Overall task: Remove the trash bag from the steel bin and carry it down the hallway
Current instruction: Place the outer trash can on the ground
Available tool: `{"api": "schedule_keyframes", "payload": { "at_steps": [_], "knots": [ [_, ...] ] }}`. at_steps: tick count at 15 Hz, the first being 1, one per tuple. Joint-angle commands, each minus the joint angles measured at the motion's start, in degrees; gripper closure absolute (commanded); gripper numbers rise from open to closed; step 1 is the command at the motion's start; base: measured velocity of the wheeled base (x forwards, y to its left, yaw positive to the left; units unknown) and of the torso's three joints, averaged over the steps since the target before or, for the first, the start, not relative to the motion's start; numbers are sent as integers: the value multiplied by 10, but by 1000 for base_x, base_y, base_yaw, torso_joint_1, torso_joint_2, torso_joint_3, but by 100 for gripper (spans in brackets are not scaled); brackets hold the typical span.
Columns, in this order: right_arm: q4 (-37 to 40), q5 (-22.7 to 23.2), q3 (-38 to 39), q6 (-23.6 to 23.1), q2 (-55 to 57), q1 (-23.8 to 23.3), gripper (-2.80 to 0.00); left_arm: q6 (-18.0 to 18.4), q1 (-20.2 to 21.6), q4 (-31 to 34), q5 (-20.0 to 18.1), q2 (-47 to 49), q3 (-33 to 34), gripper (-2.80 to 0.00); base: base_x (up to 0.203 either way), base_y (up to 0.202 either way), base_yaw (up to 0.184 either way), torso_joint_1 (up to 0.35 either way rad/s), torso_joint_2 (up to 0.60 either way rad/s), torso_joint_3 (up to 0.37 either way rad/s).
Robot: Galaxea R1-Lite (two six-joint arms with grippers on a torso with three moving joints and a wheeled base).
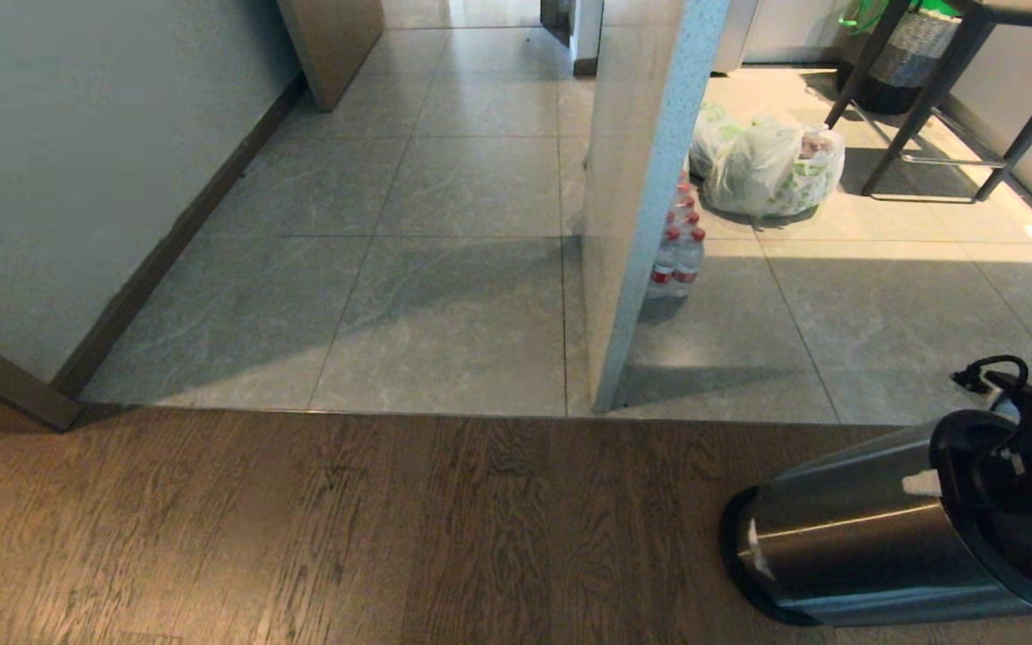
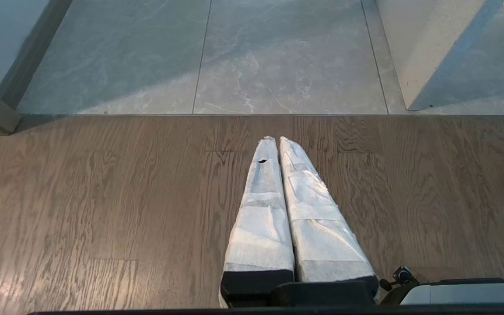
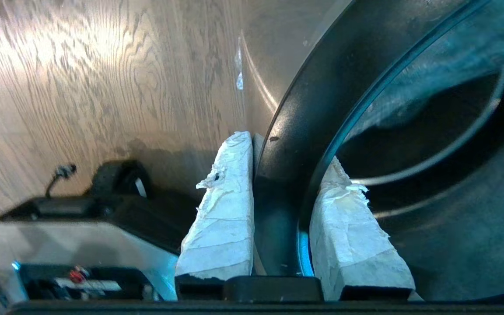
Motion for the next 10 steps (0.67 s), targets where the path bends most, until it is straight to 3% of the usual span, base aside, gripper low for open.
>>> {"api": "schedule_keyframes", "payload": {
  "at_steps": [1, 10],
  "knots": [
    [-5, 1, 37, -15, -62, 0, 0, 0, 0, 0, 0, 0, 2, 0, 0, 0, 0, 0, 0, 0],
    [3, 3, 73, -45, -190, 0, 0, 0, 0, 1, 0, 0, 2, 0, 0, 0, 0, 0, 0, 0]
  ]
}}
